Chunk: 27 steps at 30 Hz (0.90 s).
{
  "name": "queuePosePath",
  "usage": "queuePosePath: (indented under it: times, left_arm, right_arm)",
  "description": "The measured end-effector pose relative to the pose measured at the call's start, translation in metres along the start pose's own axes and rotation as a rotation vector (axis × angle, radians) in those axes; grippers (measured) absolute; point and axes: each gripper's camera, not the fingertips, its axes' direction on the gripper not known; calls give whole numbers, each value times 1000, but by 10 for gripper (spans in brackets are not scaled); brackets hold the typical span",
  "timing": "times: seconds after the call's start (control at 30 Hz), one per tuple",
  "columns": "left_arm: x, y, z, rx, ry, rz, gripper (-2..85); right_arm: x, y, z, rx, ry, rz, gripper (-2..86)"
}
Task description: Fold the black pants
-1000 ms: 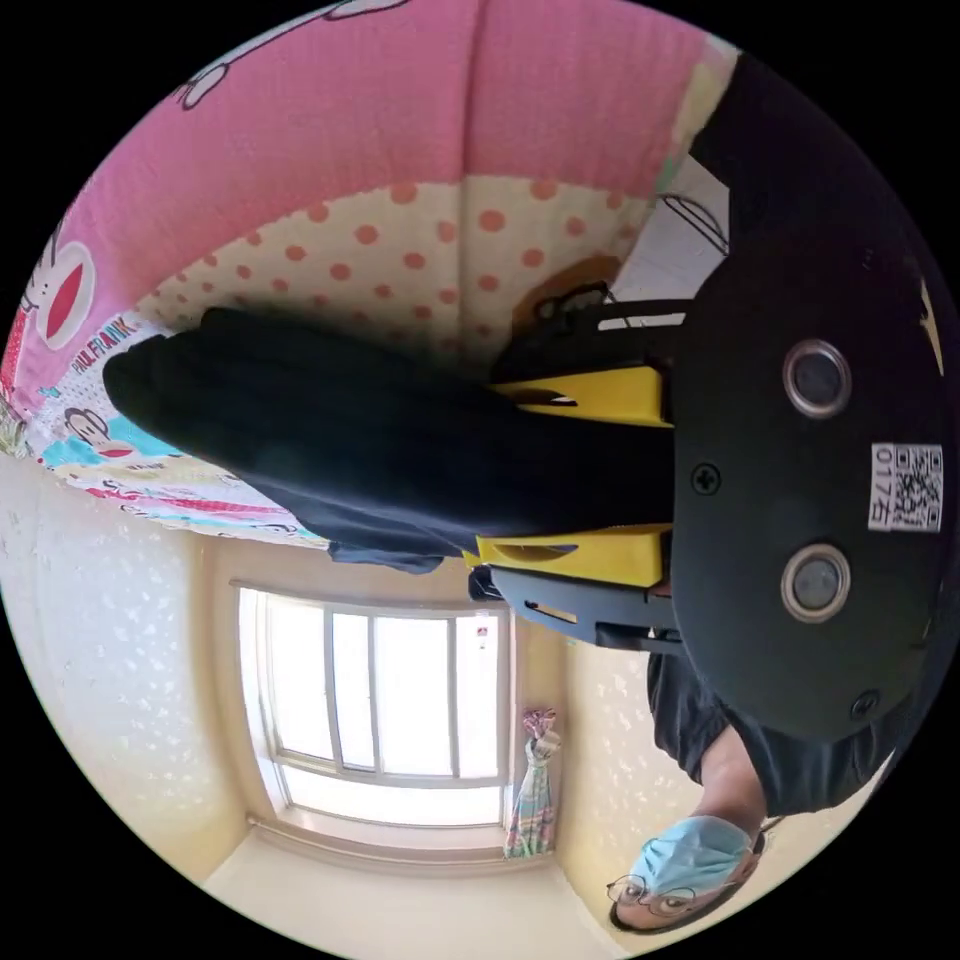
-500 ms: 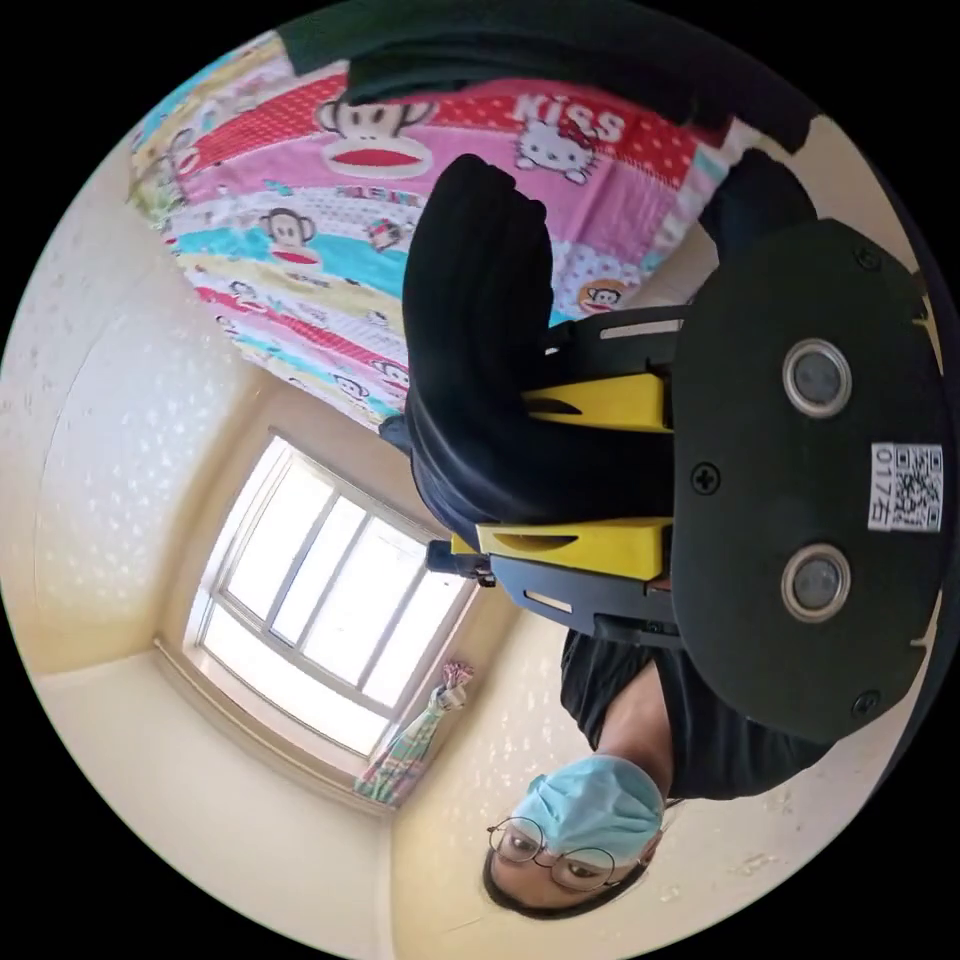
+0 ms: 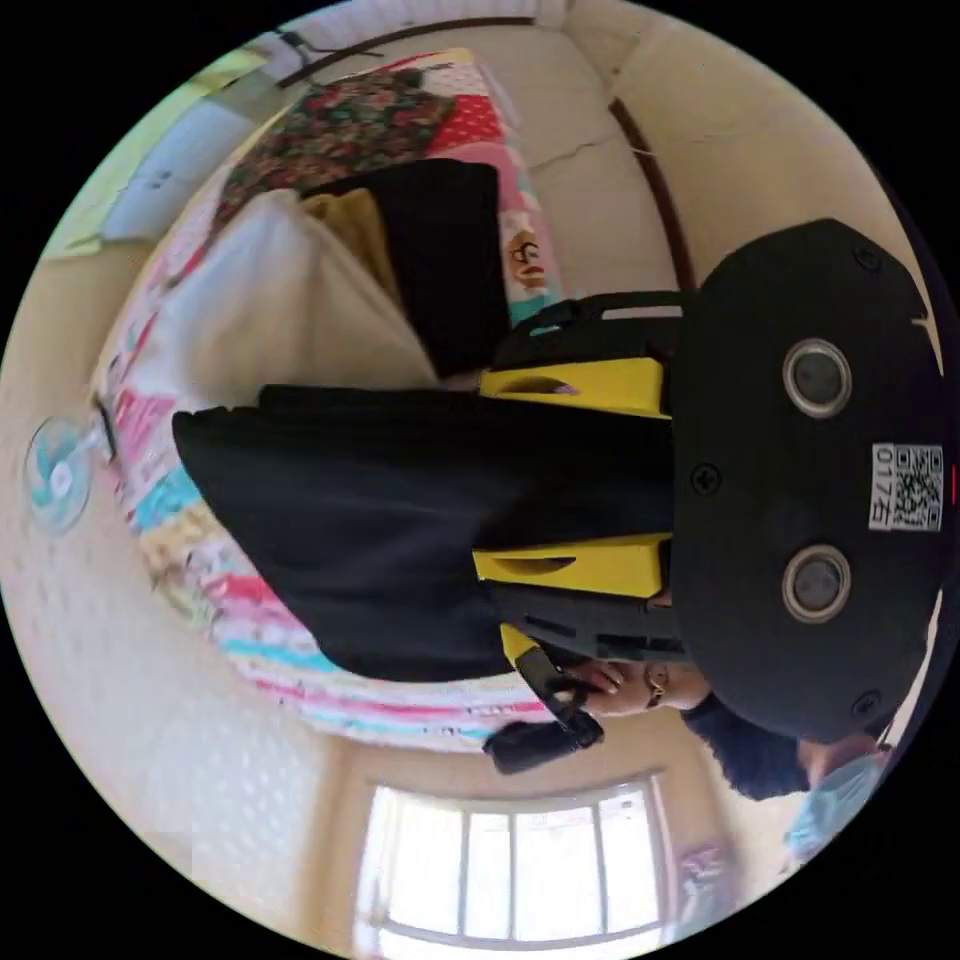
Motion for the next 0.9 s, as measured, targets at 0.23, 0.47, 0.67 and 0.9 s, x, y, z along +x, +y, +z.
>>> queuePosePath:
  times: [0.23, 0.47, 0.67, 0.9]
  left_arm:
    - [1, -21, -60, 54, 70, 0, 118]
    - [-89, -12, -109, 85, 793, -652, 117]
    - [-92, 42, -201, 159, 1337, -639, 10]
    - [-109, 89, -455, 489, 851, -332, -8]
  right_arm:
    - [20, 26, 6, 96, -220, -39, 214]
    - [-11, 69, -7, 244, -66, -63, 201]
    - [-55, 243, -49, 683, 39, -157, 149]
    - [-118, 274, 60, 211, -68, -305, 133]
